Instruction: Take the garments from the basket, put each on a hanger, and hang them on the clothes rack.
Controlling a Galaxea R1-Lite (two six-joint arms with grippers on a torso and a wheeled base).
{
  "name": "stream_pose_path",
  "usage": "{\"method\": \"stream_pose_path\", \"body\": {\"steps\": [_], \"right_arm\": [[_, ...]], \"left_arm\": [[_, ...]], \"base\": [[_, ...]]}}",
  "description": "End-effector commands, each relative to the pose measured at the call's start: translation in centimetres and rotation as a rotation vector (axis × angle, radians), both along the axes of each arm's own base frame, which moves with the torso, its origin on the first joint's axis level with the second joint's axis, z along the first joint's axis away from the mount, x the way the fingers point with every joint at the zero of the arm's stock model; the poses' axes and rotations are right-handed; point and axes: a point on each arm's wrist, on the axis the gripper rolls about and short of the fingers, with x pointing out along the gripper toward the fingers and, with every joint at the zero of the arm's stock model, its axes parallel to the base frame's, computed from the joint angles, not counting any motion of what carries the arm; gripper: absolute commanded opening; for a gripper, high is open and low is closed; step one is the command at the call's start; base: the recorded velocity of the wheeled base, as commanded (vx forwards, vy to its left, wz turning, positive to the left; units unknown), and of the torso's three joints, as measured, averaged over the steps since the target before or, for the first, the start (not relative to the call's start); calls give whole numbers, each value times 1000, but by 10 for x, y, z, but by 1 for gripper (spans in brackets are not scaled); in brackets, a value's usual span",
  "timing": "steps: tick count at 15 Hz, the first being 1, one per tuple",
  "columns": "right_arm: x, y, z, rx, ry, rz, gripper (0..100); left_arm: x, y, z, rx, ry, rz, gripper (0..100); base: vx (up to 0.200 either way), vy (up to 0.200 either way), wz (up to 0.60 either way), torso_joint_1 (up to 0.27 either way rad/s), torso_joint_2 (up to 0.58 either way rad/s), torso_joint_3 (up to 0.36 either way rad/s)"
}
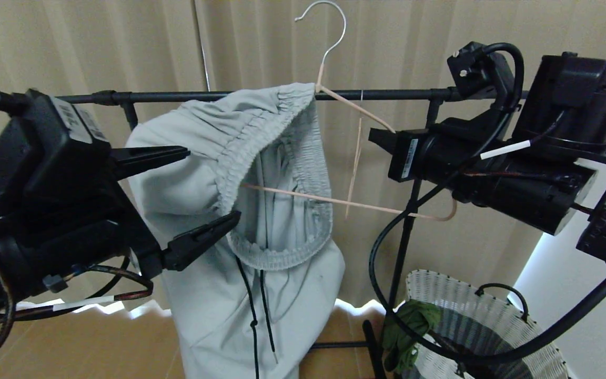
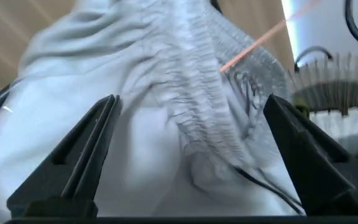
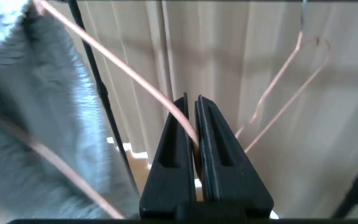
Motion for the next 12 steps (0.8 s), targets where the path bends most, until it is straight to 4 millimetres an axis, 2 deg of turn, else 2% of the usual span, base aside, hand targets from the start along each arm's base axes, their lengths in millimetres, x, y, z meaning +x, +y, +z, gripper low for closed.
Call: {"method": "stream_pose_path", "body": {"steps": [1, 4, 6, 7, 8, 9, 12], "right_arm": [[-6, -10, -3, -14, 14, -9, 0], [-15, -16, -11, -1, -11, -4, 0], [-18, -18, -22, -8, -9, -2, 0], [-22, -20, -31, -13, -7, 1, 0], [-23, -20, -34, -28, -13, 8, 0], [-24, -16, -35, -63, -38, 23, 0], [-23, -4, -39, -95, -73, 93, 0]], "left_arm": [[-18, 10, 9, -56, -29, 3, 100], [-28, 16, 14, -86, -45, 1, 100], [-24, 15, 24, -94, -74, 11, 100], [-14, 16, 34, -86, -93, 43, 100], [-7, 17, 37, -50, -96, 62, 100], [1, 14, 38, 68, -101, 71, 100], [9, 5, 42, 183, -42, 31, 100]], "base": [[0, 0, 0, 0, 0, 0], [0, 0, 0, 0, 0, 0], [0, 0, 0, 0, 0, 0], [0, 0, 0, 0, 0, 0], [0, 0, 0, 0, 0, 0], [0, 0, 0, 0, 0, 0], [0, 0, 0, 0, 0, 0]]}}
